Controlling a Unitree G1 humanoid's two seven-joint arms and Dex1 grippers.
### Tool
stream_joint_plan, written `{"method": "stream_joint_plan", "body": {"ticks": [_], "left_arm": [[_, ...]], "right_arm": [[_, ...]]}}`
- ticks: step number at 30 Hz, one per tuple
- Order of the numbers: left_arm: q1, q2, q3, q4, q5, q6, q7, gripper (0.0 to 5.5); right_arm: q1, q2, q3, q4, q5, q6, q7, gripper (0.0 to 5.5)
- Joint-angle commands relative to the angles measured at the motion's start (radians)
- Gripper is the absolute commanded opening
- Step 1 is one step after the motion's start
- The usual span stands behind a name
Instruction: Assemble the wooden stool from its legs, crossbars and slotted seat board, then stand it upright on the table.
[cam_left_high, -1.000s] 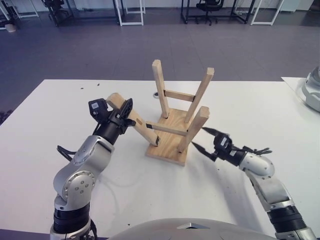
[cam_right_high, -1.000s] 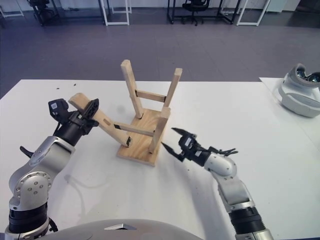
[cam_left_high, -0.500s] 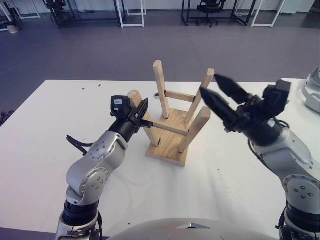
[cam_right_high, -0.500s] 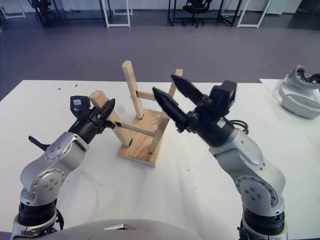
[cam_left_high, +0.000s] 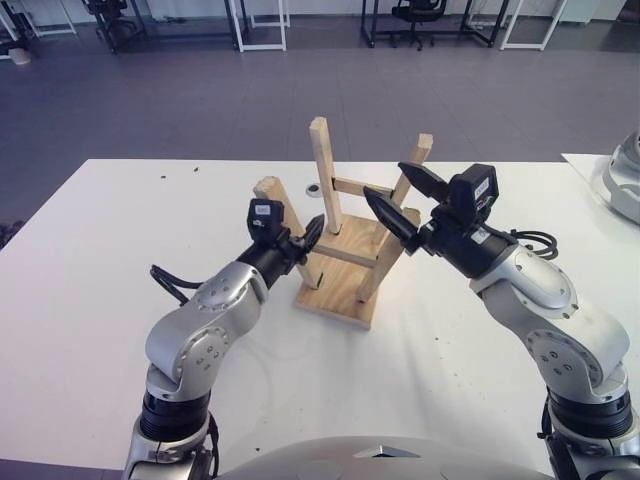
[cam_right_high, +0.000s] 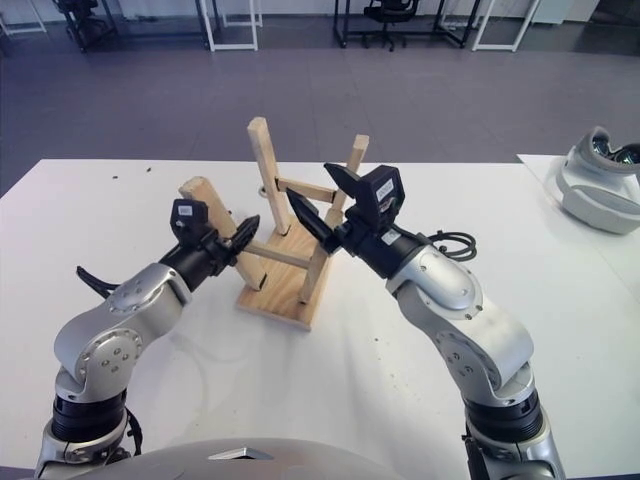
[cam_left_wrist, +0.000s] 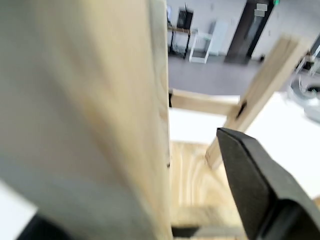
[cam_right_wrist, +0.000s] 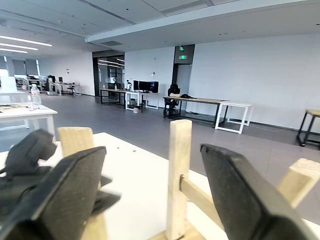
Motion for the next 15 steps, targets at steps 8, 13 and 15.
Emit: {"method": "stream_joint_plan", "body": {"ticks": [8, 13, 15], "left_arm": [[-0.077, -0.164, 0.071, -0.029, -0.194, 0.017, -0.053, 4.91], [-0.072, -0.146, 0.165, -0.073, -0.395, 0.037, -0.054, 5.33], [-0.086, -0.076, 0.206, -0.078, -0.435, 0.042, -0.069, 5.33]], "right_arm": [[-0.010, 0.016, -0.009, 0.048, -0.091, 0.014, 0.020, 3.51], [-0.001, -0.020, -0.107, 0.090, -0.130, -0.007, 0.062, 3.51], [-0.006, -0.028, -0.167, 0.079, -0.086, -0.016, 0.101, 3.51]]}}
